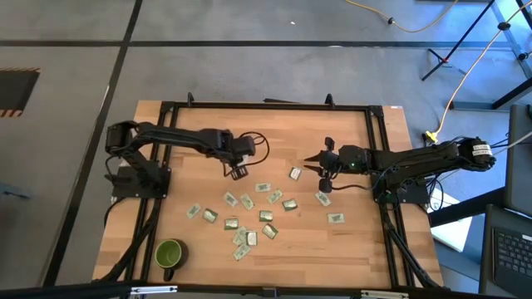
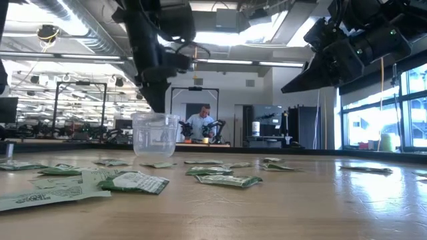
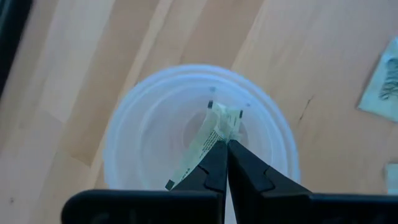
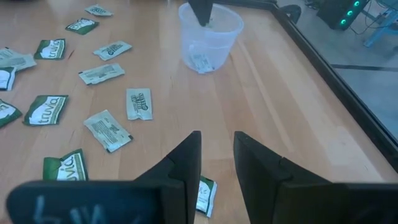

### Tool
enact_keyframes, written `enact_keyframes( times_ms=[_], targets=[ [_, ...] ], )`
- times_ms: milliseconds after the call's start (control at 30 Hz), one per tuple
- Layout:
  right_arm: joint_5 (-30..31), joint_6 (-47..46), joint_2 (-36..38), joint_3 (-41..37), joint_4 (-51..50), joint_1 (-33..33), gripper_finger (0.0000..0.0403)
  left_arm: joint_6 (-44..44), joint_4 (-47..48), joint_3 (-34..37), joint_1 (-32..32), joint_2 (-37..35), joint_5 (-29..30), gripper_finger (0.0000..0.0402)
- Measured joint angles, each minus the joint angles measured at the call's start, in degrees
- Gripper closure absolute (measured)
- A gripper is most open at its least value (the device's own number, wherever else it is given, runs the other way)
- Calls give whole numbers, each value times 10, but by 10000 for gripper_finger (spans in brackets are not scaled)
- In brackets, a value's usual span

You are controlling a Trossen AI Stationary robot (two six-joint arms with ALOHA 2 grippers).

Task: Pick and place Stevia / Truvia into bins
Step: Put the light green stevia packet into the transparent container

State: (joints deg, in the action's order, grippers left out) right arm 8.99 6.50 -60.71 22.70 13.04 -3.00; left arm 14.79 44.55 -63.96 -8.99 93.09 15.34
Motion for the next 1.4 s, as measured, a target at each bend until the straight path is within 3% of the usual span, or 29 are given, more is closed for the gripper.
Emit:
enact_keyframes(
  times_ms=[333, 633, 833, 1067, 1400],
  targets=[
    [0, 0, 0, 0, 0, 0, 304, 0, 5, 0, 0, 24, 0, 367],
    [0, 0, 0, 0, -1, 0, 304, 5, 23, -23, 15, -25, 7, 341],
    [0, 0, 0, 0, -2, 0, 304, -5, 25, -22, 69, -62, -48, 345],
    [0, 0, 0, 0, -4, 0, 304, -23, 24, -21, 167, -52, -73, 343],
    [0, -2, 0, 0, -4, 0, 304, 172, 16, 19, 243, -20, -27, 329]
  ],
)
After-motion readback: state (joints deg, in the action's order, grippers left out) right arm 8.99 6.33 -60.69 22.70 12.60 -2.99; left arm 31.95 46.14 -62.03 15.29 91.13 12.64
